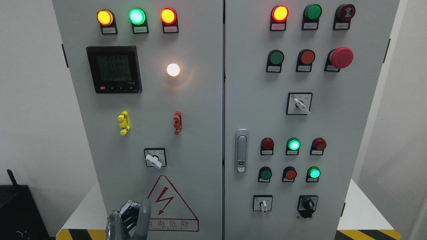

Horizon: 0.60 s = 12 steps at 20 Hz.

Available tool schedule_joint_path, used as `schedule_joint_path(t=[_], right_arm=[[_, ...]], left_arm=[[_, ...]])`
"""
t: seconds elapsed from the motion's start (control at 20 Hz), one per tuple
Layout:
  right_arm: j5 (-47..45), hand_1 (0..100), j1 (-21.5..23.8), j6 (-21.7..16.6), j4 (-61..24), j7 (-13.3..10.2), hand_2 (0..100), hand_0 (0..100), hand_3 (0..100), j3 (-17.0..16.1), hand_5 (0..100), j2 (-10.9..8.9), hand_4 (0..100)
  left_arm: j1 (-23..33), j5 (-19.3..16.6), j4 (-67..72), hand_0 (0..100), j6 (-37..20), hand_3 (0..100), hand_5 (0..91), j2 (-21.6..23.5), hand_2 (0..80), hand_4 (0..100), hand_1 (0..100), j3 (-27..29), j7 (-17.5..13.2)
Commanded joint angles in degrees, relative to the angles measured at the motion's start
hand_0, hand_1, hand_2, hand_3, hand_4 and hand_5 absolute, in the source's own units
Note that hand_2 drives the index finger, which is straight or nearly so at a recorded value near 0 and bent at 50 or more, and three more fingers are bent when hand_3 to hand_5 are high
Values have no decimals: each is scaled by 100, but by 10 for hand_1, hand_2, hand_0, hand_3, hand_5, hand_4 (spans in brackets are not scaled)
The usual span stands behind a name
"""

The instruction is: Turn on light switch 1

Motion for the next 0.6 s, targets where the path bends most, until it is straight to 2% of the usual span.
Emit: schedule_joint_path(t=[0.0,0.1,0.3,0.4,0.45,0.55], right_arm=[[-141,0,0,-1,0,0,0,0,0,0,0,0,0],[-141,0,0,-1,0,0,0,0,0,0,0,0,0],[-141,0,0,-1,0,0,0,0,0,0,0,0,0],[-141,0,0,-1,0,0,0,0,0,0,0,0,0],[-141,0,0,-1,0,0,0,0,0,0,0,0,0],[-141,0,0,-1,0,0,0,0,0,0,0,0,0]], left_arm=[[1094,36,1119,210,-956,980,870,224,708,1000,209,1045,-329],[1428,193,1664,210,-1343,1000,851,391,680,1000,188,1177,-497],[1807,642,2981,212,-1827,985,824,611,621,1000,159,1222,-524],[1957,887,3719,215,-2021,885,678,699,557,953,144,1213,-585],[1957,1036,4149,216,-2083,874,667,700,550,947,144,1196,-777],[1940,1213,5002,218,-2153,806,601,700,497,900,128,1195,-1452]])
